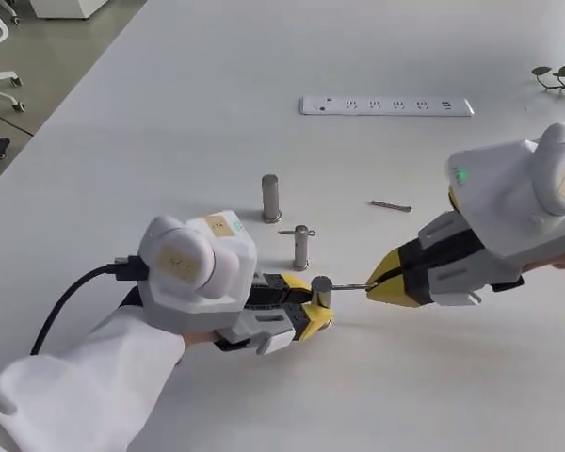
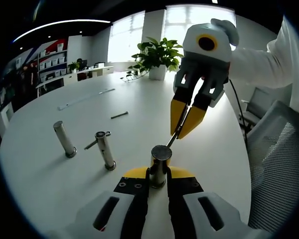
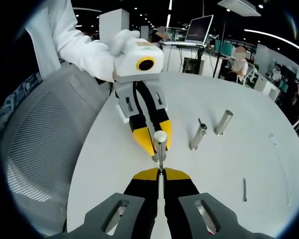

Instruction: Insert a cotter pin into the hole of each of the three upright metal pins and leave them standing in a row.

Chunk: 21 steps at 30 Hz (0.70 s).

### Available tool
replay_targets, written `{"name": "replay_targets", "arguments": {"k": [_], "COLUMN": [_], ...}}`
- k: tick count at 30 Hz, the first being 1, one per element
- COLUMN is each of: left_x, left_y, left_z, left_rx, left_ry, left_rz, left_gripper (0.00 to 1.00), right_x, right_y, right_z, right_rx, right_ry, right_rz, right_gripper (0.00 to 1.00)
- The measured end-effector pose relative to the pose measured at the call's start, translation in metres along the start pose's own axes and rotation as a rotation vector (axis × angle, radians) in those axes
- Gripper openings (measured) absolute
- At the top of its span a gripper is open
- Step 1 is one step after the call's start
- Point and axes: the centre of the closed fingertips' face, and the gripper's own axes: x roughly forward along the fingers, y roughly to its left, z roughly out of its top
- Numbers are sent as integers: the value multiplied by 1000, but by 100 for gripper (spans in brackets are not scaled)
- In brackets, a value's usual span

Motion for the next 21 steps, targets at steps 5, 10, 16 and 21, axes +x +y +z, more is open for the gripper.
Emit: {"name": "replay_targets", "arguments": {"k": [5,10,16,21], "left_x": [0,0,0,1], "left_y": [1,1,0,0], "left_z": [0,0,0,0], "left_rx": [-25,-47,-65,-66], "left_ry": [-9,-17,-30,-33], "left_rz": [13,16,12,12], "left_gripper": [12,12,12,12], "right_x": [7,14,21,24], "right_y": [1,-1,-3,-3], "right_z": [2,5,10,13], "right_rx": [30,37,27,2], "right_ry": [-14,-17,-7,5], "right_rz": [-1,-6,7,8], "right_gripper": [0,0,0,0]}}
